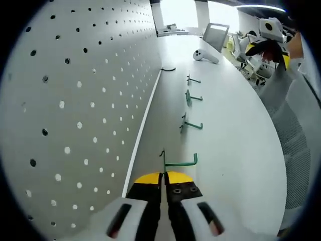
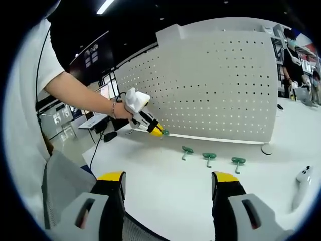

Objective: Insert the hook assembly into the mounting plate slot until the hook locks in place.

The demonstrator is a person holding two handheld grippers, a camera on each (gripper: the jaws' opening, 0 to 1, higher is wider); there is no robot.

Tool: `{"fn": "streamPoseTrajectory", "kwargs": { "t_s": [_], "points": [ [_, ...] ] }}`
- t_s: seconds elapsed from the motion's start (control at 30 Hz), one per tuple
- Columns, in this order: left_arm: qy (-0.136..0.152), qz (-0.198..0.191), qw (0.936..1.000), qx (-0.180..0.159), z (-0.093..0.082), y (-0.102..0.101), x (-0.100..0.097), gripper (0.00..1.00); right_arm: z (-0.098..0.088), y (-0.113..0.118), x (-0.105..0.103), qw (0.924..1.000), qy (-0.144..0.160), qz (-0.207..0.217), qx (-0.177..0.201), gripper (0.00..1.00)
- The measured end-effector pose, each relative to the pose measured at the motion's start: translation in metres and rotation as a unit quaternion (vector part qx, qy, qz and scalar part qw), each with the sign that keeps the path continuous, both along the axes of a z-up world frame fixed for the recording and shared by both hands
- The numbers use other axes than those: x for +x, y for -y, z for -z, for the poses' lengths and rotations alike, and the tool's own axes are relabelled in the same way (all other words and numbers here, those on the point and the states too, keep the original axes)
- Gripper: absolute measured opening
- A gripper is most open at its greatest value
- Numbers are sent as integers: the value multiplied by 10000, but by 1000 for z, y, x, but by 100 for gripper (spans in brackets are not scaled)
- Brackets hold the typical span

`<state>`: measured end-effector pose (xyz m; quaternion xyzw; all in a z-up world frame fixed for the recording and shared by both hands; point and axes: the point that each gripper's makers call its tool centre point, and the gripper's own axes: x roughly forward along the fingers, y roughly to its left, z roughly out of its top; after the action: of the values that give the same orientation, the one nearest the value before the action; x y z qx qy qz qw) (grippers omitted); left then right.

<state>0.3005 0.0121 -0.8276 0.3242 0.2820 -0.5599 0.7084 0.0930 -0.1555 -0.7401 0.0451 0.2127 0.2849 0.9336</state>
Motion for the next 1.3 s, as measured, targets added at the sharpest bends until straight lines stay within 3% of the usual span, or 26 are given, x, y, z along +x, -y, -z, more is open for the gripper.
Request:
{"fn": "streamPoseTrajectory", "kwargs": {
  "t_s": [0.1, 0.47, 0.67, 0.87, 1.3],
  "points": [
    [-58, -110, 9998, -149, -6, 3, -1, 2, -1, 1, 0, 10000, 22, 17, 20, 68],
    [154, -485, 9966, -656, -32, 6, 0, 2, -8, -1, 2, 9999, 135, 36, 66, 67],
    [219, -870, 9898, -1104, -50, 6, 0, 2, -17, -3, 5, 9996, 213, 60, 187, 67],
    [307, -928, 9877, -1219, -59, 6, -6, 2, -23, -3, 8, 9993, 284, 76, 231, 67],
    [473, -1290, 9735, -1830, -89, 11, -15, 2, -31, -7, 12, 9987, 380, 77, 343, 67]
  ]
}}
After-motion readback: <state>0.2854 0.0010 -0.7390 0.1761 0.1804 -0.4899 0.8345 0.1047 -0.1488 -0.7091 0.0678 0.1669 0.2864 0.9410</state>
